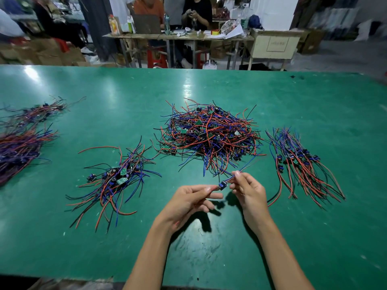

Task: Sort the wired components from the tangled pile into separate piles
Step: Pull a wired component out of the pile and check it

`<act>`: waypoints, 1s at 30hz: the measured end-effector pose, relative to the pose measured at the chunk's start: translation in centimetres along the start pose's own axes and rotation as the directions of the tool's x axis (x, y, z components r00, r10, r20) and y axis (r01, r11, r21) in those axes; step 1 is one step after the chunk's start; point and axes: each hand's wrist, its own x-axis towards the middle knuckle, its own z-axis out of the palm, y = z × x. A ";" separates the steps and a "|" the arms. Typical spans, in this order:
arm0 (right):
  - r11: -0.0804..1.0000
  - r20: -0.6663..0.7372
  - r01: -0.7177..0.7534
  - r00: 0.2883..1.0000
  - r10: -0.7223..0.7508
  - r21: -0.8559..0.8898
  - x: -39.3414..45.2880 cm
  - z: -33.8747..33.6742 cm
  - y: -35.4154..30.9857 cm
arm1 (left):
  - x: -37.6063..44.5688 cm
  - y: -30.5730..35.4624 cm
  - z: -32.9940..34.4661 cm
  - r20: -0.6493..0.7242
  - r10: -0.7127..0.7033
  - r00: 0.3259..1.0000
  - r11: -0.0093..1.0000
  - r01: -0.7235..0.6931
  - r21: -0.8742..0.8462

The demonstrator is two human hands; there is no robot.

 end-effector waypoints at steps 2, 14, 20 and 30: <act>0.999 0.017 -0.024 1.000 0.023 0.044 0.0 -0.4 0.0 | 0.1 -0.2 -0.1 -0.026 0.020 0.999 1.000 -0.020 -0.008; 0.983 0.043 -0.049 0.998 0.042 0.179 -0.2 -0.7 0.2 | -0.9 -1.1 0.7 -0.101 0.239 0.966 0.962 -0.222 0.157; 0.997 0.111 -0.016 0.994 0.008 0.071 -0.7 -0.9 0.1 | -0.9 -1.1 0.6 -0.108 0.260 0.959 0.957 -0.241 0.163; 0.998 0.061 0.062 0.996 -0.064 0.027 -0.8 -0.2 0.7 | -0.5 -1.0 0.5 -0.154 0.250 0.956 0.967 -0.238 0.090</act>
